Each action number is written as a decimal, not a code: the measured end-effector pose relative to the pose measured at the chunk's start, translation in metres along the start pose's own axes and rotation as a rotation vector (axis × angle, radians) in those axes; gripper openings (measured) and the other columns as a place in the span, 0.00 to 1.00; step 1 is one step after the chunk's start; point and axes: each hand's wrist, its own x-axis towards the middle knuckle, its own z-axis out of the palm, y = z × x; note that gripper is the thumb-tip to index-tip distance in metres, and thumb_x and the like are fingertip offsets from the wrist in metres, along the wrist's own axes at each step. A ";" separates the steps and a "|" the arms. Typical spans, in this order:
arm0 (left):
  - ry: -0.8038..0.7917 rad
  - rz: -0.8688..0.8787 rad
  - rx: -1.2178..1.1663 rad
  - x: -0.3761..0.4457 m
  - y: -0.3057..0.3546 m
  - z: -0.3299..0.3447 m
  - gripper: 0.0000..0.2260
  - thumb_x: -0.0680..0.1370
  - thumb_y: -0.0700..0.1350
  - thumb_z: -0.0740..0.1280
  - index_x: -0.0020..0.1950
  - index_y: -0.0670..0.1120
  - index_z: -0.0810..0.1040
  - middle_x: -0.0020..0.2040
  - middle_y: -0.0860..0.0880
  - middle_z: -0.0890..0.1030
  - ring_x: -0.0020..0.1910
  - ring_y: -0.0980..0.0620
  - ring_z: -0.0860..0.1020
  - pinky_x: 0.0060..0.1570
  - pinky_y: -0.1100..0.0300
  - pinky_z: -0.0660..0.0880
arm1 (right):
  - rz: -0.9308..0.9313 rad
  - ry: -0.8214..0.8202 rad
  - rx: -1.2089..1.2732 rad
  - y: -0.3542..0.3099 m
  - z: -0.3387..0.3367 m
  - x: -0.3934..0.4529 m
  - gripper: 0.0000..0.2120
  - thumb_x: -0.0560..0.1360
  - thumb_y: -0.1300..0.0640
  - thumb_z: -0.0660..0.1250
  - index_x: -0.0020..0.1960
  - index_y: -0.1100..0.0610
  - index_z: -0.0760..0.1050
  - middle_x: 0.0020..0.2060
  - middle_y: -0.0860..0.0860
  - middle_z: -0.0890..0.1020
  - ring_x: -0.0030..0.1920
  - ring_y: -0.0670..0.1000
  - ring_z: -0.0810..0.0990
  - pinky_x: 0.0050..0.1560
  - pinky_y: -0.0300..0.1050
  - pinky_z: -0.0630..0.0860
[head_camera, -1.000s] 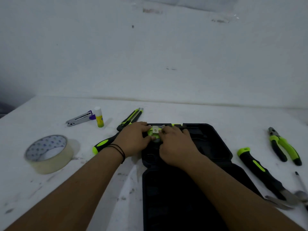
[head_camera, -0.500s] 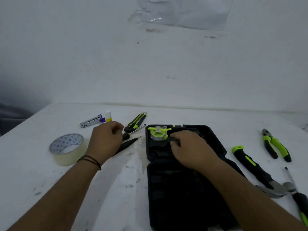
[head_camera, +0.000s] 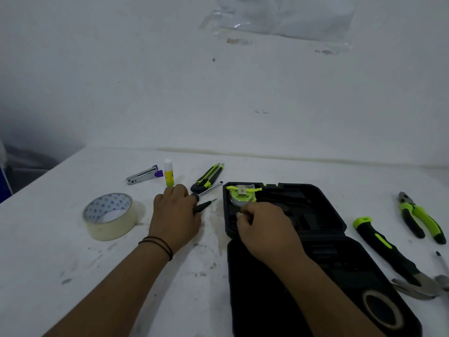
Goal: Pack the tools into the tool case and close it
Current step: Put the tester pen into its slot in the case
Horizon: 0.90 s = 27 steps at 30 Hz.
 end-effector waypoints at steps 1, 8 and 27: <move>-0.007 0.006 0.031 0.001 -0.001 0.003 0.06 0.66 0.47 0.71 0.38 0.45 0.80 0.38 0.46 0.74 0.40 0.43 0.73 0.38 0.56 0.62 | 0.001 -0.006 -0.005 0.001 0.002 0.000 0.13 0.76 0.51 0.57 0.40 0.56 0.75 0.35 0.50 0.78 0.39 0.52 0.76 0.47 0.47 0.73; -0.037 0.000 0.094 0.007 -0.004 0.019 0.07 0.62 0.42 0.74 0.30 0.44 0.78 0.36 0.46 0.74 0.38 0.42 0.73 0.37 0.55 0.62 | -0.003 -0.009 -0.010 0.006 0.008 0.002 0.13 0.76 0.49 0.58 0.42 0.55 0.76 0.38 0.50 0.80 0.42 0.52 0.77 0.50 0.49 0.74; 0.038 -0.276 -1.005 -0.024 0.054 -0.039 0.06 0.76 0.47 0.66 0.52 0.49 0.75 0.42 0.47 0.80 0.30 0.51 0.76 0.31 0.60 0.74 | 0.163 0.075 0.461 0.067 -0.063 -0.036 0.06 0.76 0.53 0.64 0.44 0.48 0.79 0.38 0.46 0.84 0.37 0.47 0.80 0.39 0.39 0.75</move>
